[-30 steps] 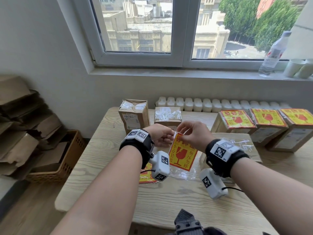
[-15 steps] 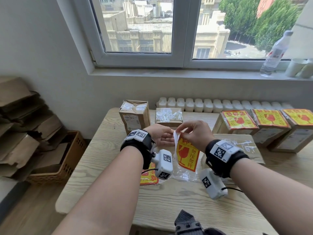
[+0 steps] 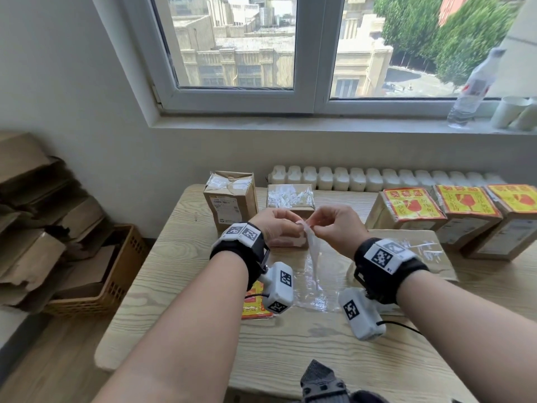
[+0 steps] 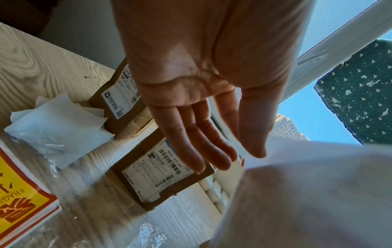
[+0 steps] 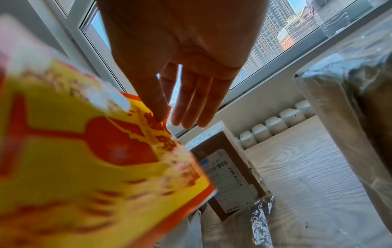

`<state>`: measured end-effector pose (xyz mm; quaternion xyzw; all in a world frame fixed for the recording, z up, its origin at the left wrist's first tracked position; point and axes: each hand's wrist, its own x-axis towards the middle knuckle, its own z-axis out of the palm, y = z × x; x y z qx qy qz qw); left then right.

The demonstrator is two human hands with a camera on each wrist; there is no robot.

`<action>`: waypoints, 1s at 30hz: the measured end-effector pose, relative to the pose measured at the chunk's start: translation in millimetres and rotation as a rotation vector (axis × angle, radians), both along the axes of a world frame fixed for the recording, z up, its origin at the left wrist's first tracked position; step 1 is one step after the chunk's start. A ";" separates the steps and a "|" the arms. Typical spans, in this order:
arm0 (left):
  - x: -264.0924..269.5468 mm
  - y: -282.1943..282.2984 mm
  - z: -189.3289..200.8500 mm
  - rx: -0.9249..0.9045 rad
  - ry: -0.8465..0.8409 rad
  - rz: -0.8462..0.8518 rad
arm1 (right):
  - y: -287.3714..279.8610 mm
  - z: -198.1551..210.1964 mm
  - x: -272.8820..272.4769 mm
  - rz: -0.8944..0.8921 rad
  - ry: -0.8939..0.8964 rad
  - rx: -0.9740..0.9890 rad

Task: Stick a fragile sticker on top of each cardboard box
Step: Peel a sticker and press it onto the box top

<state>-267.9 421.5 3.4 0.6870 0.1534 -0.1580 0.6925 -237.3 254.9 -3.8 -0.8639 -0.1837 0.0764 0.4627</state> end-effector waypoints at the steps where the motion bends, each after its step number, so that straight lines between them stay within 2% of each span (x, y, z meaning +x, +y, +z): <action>1: 1.3 1.1 -1.7 0.009 0.008 0.008 | -0.1 -1.0 1.1 -0.011 0.010 0.015; 10: 5.9 3.8 -7.2 -0.038 0.036 0.051 | -6.2 1.3 8.4 -0.100 0.210 0.191; 13: 7.6 1.3 -5.8 -0.069 0.049 0.062 | -6.6 5.7 8.8 -0.097 0.282 0.202; 16: 10.1 3.1 -8.6 -0.075 0.057 0.090 | -5.7 4.3 8.1 -0.097 0.431 0.233; 19: 10.1 9.3 -13.4 -0.043 0.059 0.112 | -6.0 -0.9 8.8 -0.119 0.452 0.201; 25: 5.2 46.5 -28.4 0.147 0.147 0.241 | -2.9 -10.4 15.9 -0.204 0.413 0.121; 30: 0.4 105.0 -51.9 0.540 0.381 0.363 | 3.8 -21.0 25.8 -0.320 0.341 0.026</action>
